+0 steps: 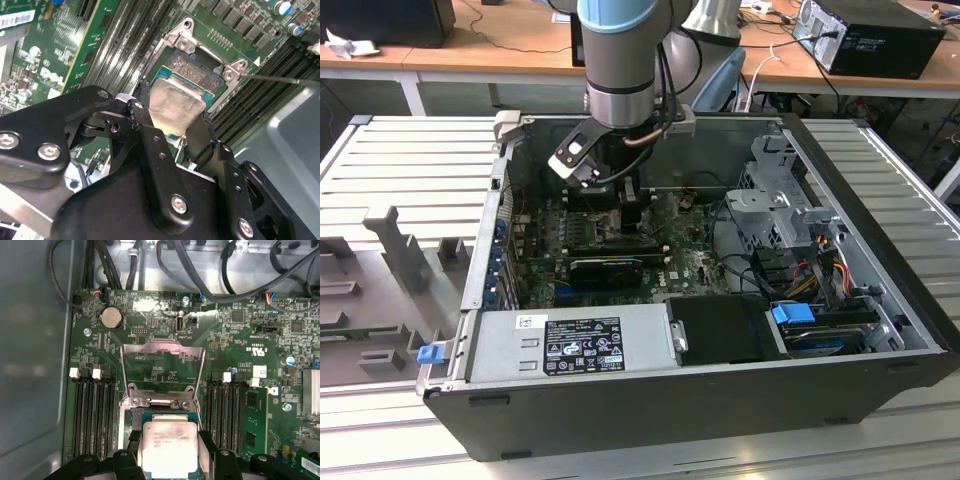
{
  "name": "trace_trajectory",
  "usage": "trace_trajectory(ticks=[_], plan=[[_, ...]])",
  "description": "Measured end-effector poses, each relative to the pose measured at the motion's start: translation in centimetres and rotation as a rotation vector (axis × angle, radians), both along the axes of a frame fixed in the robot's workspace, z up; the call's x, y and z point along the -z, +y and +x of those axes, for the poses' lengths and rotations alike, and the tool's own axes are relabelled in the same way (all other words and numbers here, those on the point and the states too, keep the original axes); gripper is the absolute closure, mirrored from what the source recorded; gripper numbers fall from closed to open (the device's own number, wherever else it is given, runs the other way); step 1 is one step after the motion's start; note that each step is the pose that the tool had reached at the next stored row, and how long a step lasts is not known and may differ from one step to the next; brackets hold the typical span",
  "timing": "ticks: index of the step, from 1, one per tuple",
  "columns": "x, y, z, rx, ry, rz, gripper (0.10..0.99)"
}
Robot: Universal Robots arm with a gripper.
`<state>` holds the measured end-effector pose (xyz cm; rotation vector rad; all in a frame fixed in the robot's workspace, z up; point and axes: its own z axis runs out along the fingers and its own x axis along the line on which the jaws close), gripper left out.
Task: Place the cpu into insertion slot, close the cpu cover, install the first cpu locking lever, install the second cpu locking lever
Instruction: 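Place the cpu into insertion slot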
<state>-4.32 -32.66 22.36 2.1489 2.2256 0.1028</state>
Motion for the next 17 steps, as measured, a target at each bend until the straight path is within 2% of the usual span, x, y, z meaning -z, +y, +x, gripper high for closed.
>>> trace_trajectory(ticks=[4, 7, 17], plan=[[0.43, 0.36, -0.13, 0.003, 0.0001, 0.000, 0.553], [1.27, 0.95, -0.16, 0.009, 0.0001, 0.000, 0.553], [2.18, 0.98, -0.22, 0.028, 0.0019, 0.000, 0.553]])
